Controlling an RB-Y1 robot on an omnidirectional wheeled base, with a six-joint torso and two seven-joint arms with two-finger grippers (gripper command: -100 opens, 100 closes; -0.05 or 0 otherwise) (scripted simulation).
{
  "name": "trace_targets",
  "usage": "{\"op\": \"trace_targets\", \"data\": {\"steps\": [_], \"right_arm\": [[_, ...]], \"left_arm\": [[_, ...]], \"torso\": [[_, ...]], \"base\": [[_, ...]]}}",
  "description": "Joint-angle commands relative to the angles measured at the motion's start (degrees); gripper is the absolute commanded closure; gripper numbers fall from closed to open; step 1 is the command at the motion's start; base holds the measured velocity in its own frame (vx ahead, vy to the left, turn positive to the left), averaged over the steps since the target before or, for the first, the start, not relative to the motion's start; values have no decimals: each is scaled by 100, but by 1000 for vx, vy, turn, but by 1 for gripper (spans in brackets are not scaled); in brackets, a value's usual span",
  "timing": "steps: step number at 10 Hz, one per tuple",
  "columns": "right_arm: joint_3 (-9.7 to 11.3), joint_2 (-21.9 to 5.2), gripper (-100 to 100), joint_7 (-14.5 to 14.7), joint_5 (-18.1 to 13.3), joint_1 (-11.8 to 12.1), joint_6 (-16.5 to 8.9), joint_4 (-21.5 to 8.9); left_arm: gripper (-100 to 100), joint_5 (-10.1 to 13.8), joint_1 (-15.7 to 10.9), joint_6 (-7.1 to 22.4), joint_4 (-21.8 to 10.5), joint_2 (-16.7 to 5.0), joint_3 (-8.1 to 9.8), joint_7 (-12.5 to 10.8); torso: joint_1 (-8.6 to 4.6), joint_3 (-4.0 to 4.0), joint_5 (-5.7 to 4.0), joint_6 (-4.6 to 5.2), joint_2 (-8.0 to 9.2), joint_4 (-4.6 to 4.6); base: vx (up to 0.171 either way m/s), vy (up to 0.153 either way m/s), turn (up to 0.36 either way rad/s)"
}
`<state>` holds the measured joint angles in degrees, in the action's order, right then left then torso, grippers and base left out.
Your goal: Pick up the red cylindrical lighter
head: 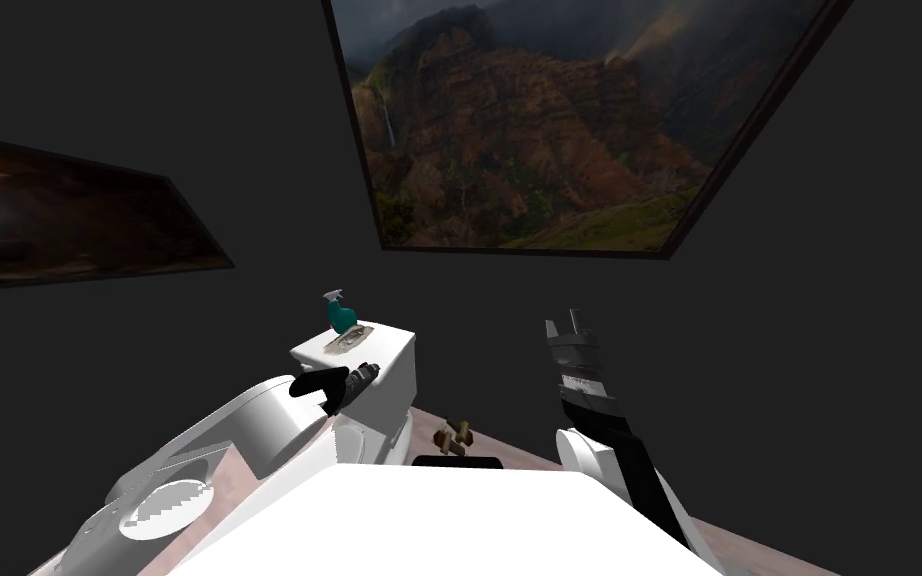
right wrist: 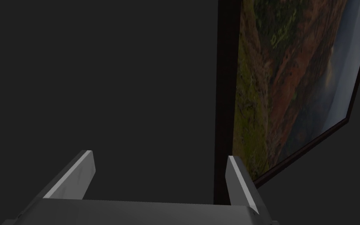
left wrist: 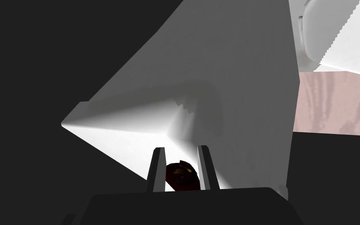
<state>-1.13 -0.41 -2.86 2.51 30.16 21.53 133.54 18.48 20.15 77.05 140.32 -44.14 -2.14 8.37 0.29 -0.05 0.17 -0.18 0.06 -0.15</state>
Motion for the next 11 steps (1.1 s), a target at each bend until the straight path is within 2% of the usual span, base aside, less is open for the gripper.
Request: {"op": "trace_targets", "data": {"steps": [1,2,3,9,10,11], "right_arm": [[0,0,0,0,0,0,0,0],[0,0,0,0,0,0,0,0],[0,0,0,0,0,0,0,0],[0,0,0,0,0,0,0,0],[0,0,0,0,0,0,0,0],[0,0,0,0,0,0,0,0]], "left_arm": [[100,0,0,0,0,0,0,0],[0,0,0,0,0,0,0,0],[100,-16,102,131,209,-20,-37,-23],[100,-80,349,334,788,-66,-105,-73],[100,-79,335,302,731,-60,-99,-65],[0,-81,341,312,746,-60,-101,-69]], "torso": [[0,0,0,0,0,0],[1,0,0,0,-1,0],[2,-1,1,0,-1,0],[5,-7,1,-2,-11,-3],[3,-6,0,-3,-10,-2],[3,-5,1,-1,-7,-2]], "base": [[0,0,0],[0,0,0],[32,7,167],[34,11,69],[11,1,12],[0,0,0]]}}
